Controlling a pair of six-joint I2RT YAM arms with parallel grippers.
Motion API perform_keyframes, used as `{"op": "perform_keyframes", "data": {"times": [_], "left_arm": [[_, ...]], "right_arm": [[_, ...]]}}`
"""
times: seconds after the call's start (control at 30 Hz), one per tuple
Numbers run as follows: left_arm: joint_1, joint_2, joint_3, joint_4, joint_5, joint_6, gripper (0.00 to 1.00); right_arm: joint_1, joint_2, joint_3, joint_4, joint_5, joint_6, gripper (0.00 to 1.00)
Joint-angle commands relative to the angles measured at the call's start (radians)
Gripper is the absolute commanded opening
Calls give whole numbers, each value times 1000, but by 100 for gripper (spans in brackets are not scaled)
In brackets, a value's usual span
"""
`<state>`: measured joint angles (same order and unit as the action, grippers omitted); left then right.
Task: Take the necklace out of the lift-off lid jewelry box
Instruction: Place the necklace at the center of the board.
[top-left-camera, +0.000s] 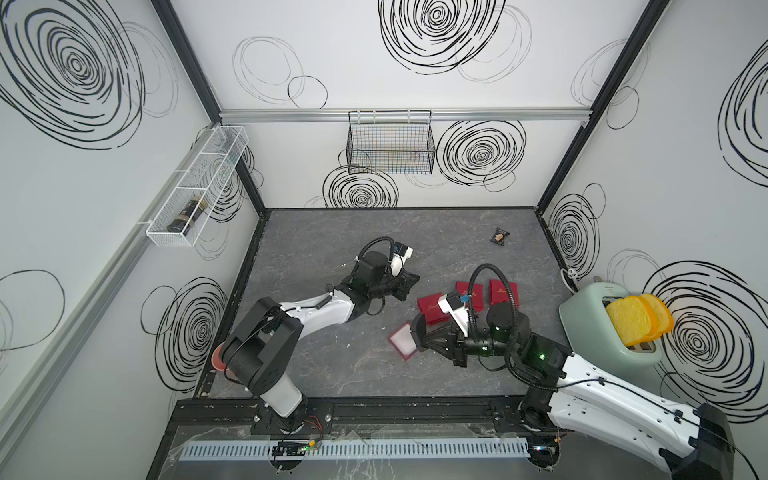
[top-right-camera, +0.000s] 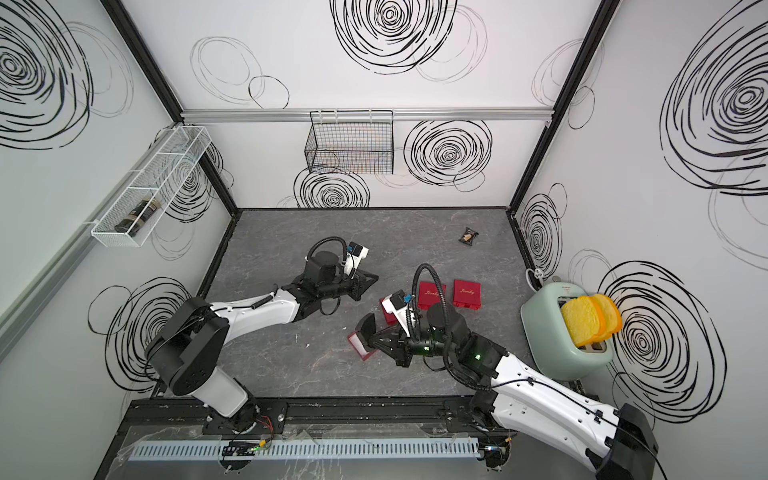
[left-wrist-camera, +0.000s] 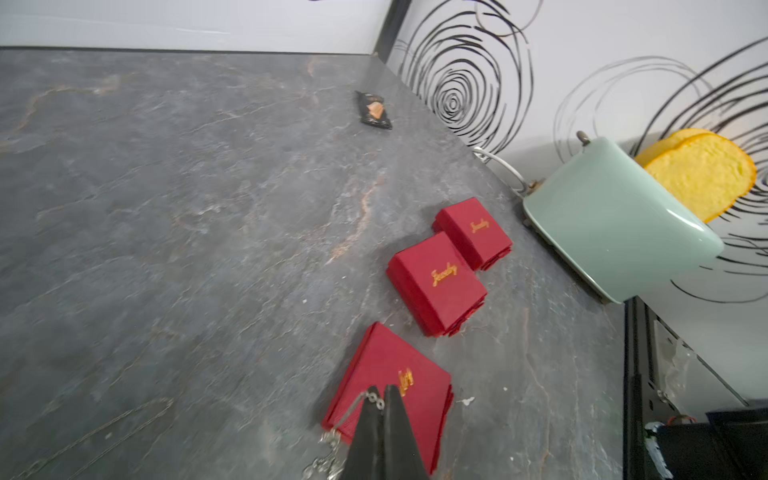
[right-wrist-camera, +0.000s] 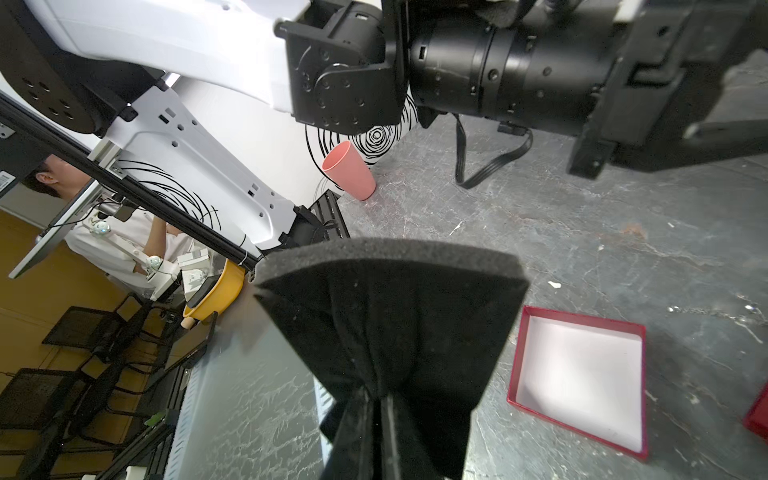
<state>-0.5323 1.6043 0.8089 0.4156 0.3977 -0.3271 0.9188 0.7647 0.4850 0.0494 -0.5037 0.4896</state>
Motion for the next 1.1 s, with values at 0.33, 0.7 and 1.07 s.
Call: {"op": "perform_keyframes", "data": {"times": [0.33,0.7,1.07], "left_arm": [[251,-57,-259,137,8,-192,0],[382,-142,-381,165,-55,-259,0],[503,-101,-414,166,17,-282,0]], "right_arm": [[-16,83,-22,2,87,-30,11],[-14,235,5,-59,168,-41,8],[22,360,56,-85,237,-52,8]]}}
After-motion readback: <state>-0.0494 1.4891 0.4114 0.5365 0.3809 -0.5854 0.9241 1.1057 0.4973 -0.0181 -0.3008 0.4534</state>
